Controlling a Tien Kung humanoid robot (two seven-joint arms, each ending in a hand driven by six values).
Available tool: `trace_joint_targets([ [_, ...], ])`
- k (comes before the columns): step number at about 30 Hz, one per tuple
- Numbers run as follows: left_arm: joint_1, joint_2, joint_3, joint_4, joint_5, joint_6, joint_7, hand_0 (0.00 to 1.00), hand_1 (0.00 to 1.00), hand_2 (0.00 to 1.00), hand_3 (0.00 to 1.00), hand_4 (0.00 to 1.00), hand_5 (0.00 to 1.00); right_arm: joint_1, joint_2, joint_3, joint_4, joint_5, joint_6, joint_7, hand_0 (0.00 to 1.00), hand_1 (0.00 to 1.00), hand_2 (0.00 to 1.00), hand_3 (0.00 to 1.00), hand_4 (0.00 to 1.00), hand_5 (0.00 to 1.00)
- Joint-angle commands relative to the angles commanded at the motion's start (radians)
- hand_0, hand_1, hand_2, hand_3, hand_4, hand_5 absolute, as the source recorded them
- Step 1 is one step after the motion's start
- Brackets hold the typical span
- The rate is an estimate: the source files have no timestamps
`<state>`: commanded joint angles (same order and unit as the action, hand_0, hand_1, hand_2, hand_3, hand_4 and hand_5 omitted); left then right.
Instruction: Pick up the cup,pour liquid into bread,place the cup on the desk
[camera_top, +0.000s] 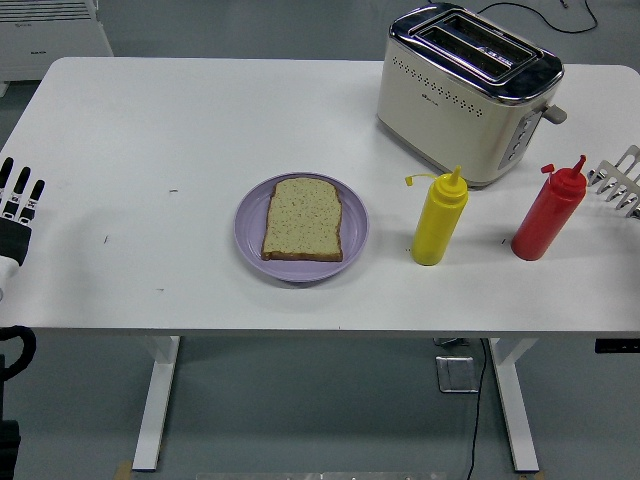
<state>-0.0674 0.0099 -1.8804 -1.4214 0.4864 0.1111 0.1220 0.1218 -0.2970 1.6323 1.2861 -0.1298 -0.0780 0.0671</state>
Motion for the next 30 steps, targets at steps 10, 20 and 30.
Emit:
trace_joint_targets([
  [10,0.0,0.001,0.0,-0.001,0.0,0.0,0.0,0.8,0.77,0.77,0.707,0.612,0.998,0.0,0.004,0.002,-0.013,0.003,0.0,0.001,0.755,0.695,0.721,0.766,0.573,0.671],
  [20,0.004,0.002,0.003,-0.002,0.0,-0.001,-0.001,0.8,0.77,0.77,0.707,0.612,0.998,-0.002,0.009,0.001,-0.04,0.012,-0.003,0.006,0.753,0.694,0.72,0.764,0.574,0.672],
  [30,0.007,0.002,0.009,-0.003,0.0,-0.002,0.0,0.8,0.77,0.77,0.707,0.613,0.998,-0.004,0.013,0.0,-0.062,0.021,-0.008,0.017,0.748,0.693,0.717,0.76,0.572,0.671],
])
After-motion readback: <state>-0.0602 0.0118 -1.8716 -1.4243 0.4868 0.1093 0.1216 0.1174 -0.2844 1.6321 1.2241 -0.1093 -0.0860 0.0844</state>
